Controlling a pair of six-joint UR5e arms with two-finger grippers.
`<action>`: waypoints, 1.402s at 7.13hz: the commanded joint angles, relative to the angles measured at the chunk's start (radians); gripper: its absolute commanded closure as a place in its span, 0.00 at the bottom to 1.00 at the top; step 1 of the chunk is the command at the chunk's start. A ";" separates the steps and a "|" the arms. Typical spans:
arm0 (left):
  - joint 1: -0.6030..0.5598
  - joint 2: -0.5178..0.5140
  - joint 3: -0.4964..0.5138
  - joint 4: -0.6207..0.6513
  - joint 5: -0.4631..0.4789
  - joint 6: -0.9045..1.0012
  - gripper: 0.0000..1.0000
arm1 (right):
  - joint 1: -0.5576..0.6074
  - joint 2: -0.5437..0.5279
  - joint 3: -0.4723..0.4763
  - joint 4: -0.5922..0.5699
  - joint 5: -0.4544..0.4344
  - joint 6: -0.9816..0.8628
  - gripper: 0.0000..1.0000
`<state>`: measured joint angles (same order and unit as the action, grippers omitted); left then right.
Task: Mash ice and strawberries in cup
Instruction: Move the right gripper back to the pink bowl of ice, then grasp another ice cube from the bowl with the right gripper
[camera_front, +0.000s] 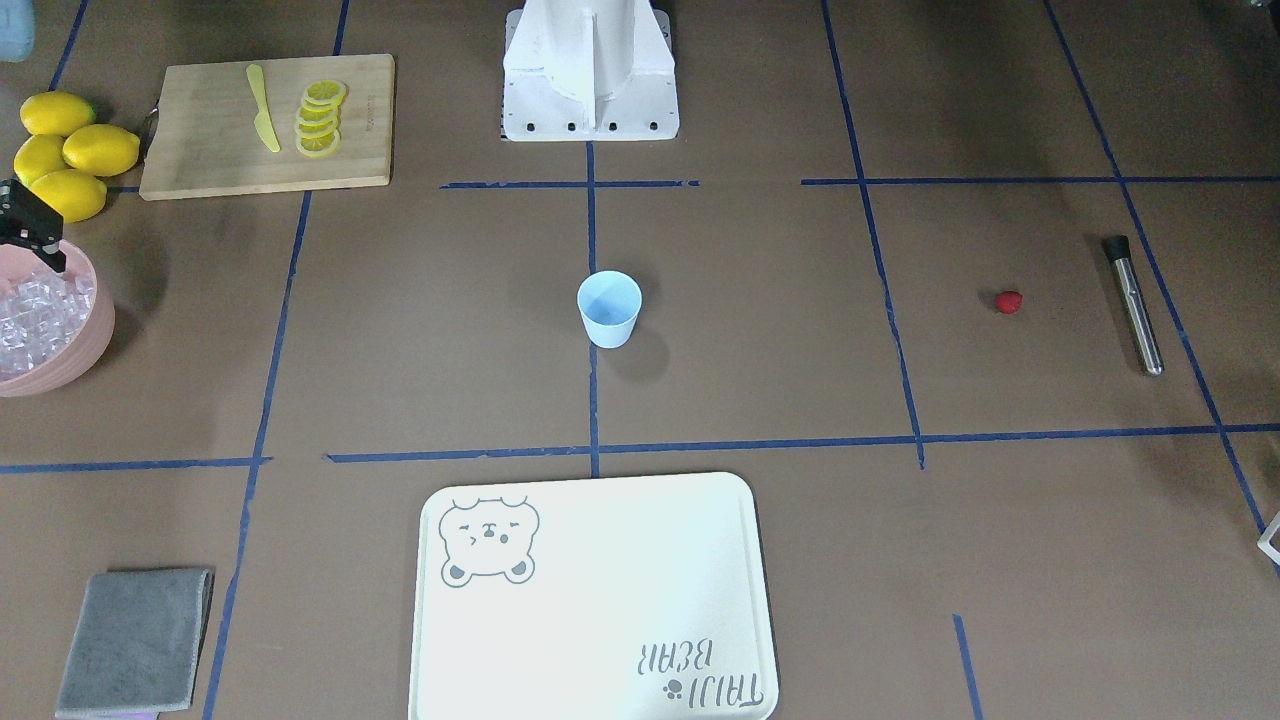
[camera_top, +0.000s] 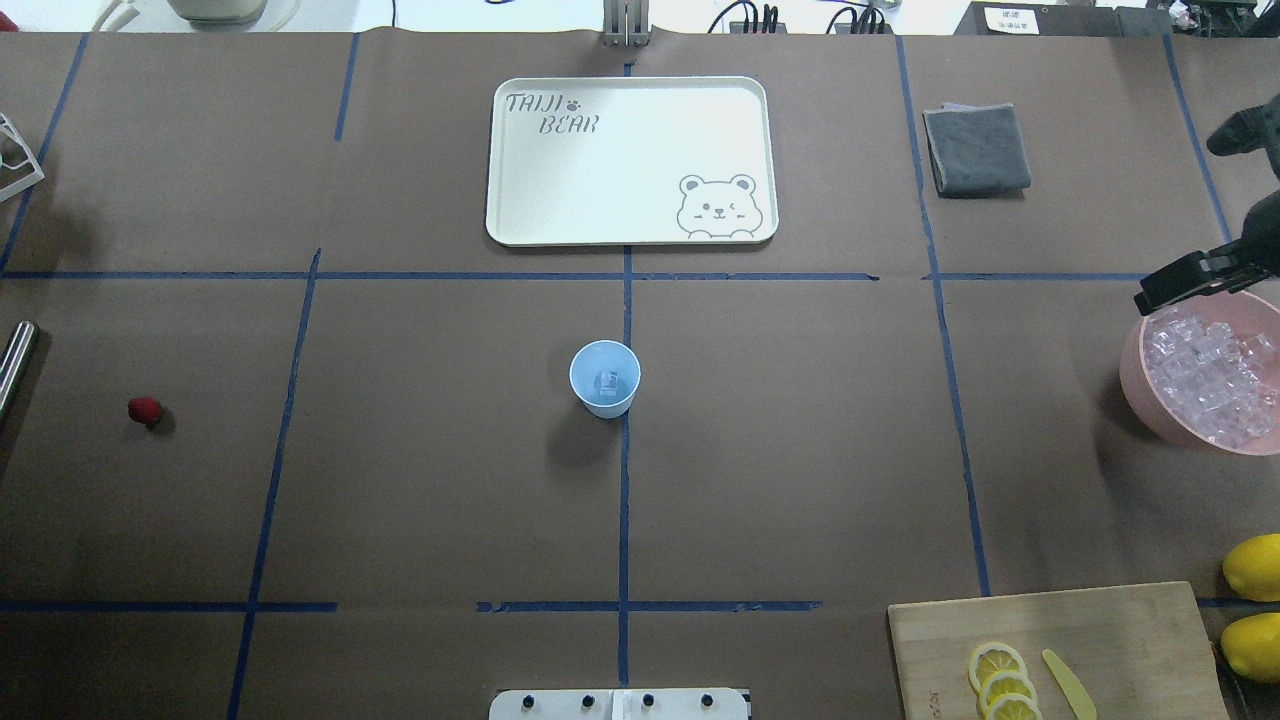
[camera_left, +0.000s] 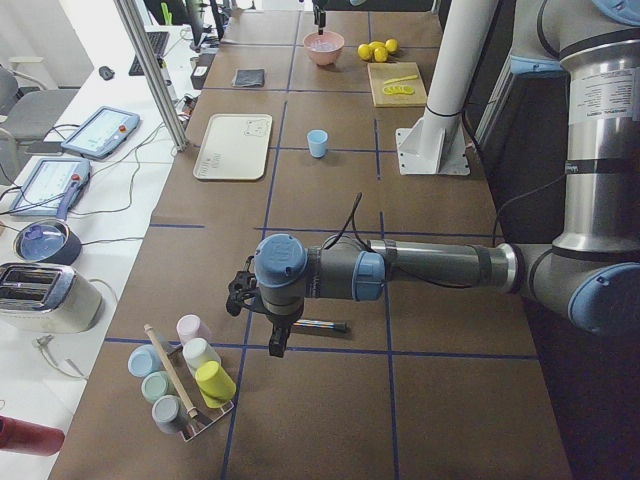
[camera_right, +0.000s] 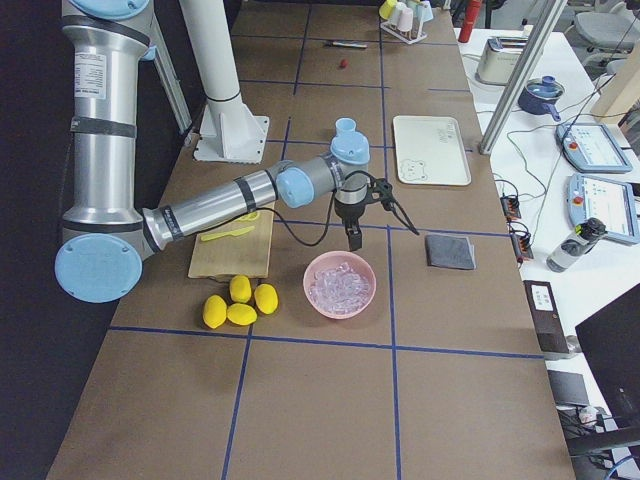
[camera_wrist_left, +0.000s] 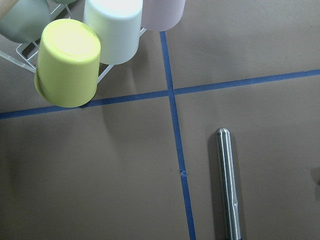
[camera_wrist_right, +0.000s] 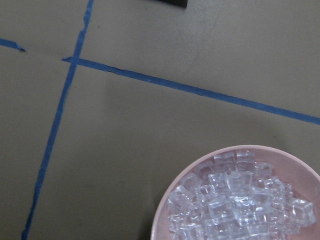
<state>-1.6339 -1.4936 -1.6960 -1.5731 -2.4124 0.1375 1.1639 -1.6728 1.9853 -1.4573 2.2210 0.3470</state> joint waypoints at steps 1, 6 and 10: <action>0.000 0.001 -0.002 -0.005 -0.001 -0.022 0.00 | 0.010 -0.048 -0.100 0.101 0.006 -0.009 0.01; -0.001 0.006 -0.002 -0.007 -0.001 -0.022 0.00 | -0.032 -0.035 -0.178 0.114 0.008 -0.006 0.06; 0.000 0.006 -0.004 -0.007 0.001 -0.022 0.00 | -0.073 -0.041 -0.178 0.115 0.003 -0.020 0.33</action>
<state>-1.6350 -1.4880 -1.6986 -1.5800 -2.4115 0.1151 1.0963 -1.7087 1.8071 -1.3413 2.2272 0.3329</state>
